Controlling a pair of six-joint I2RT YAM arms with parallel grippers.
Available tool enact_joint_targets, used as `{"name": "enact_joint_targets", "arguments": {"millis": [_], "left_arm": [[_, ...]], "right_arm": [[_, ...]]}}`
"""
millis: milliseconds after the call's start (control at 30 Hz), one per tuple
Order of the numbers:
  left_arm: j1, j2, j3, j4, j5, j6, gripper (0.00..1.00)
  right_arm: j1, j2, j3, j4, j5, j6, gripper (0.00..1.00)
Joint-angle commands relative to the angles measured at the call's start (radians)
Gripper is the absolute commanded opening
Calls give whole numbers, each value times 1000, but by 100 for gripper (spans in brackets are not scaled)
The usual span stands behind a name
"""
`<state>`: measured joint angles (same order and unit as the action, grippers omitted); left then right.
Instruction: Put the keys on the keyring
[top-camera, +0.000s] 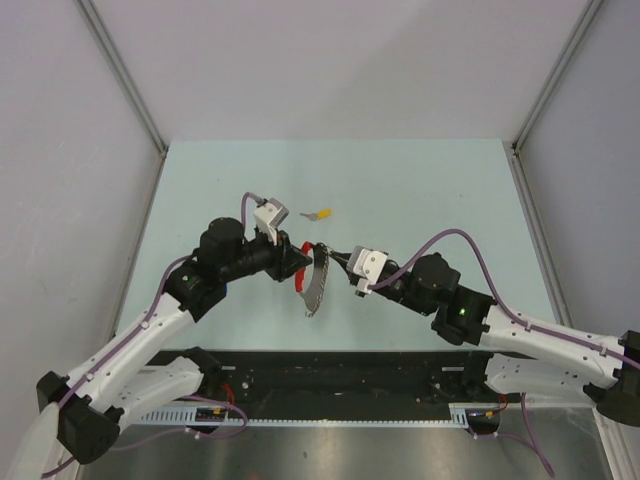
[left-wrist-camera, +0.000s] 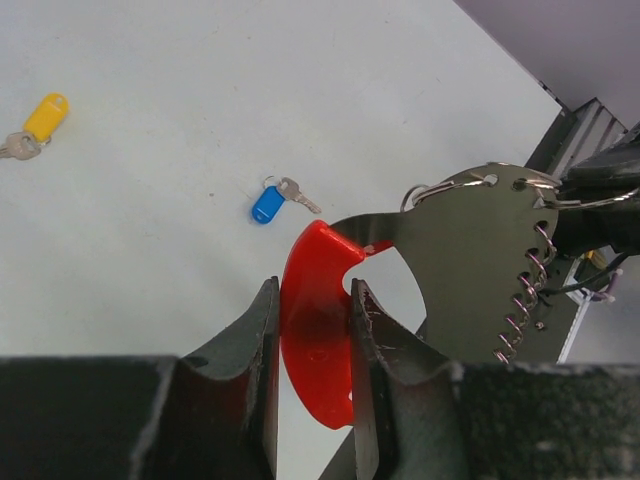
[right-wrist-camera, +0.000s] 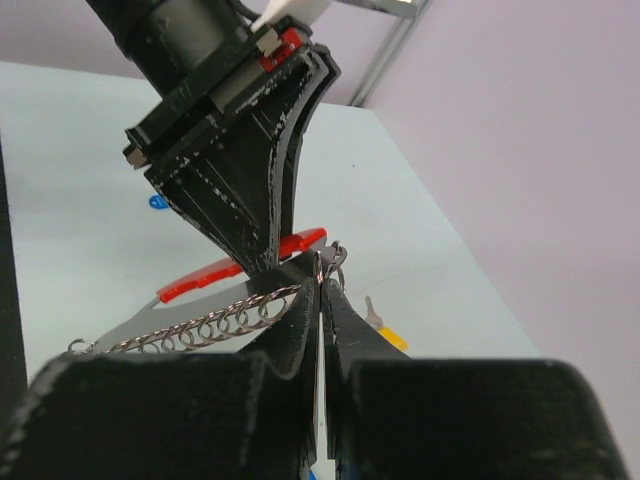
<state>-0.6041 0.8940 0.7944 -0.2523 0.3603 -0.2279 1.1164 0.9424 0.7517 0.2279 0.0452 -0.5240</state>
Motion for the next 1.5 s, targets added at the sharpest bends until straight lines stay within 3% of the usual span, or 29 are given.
{"name": "enact_joint_targets", "arguments": {"millis": [0, 167, 400, 600, 900, 1100, 1200, 1333, 1467], "left_arm": [[9, 14, -23, 80, 78, -11, 1], [9, 8, -87, 188, 167, -39, 8], [10, -81, -126, 240, 151, 18, 46], [15, -187, -146, 306, 224, 117, 68], [13, -211, -115, 355, 396, 225, 65], [13, -224, -80, 323, 250, 257, 63], [12, -213, -104, 370, 284, 234, 62], [12, -150, -121, 471, 359, 194, 53], [13, -107, -93, 476, 393, 245, 40]], "right_arm": [[-20, 4, 26, 106, -87, 58, 0], [-93, 36, 25, 142, -134, 104, 0], [-156, 33, 26, 122, -257, 160, 0], [-231, 18, 23, 110, -367, 216, 0], [-296, 38, 21, 134, -515, 277, 0], [-309, 45, 23, 119, -461, 300, 0], [-306, 41, 21, 117, -472, 308, 0], [-308, 48, 21, 123, -528, 311, 0], [-308, 61, 21, 142, -548, 326, 0]]}}
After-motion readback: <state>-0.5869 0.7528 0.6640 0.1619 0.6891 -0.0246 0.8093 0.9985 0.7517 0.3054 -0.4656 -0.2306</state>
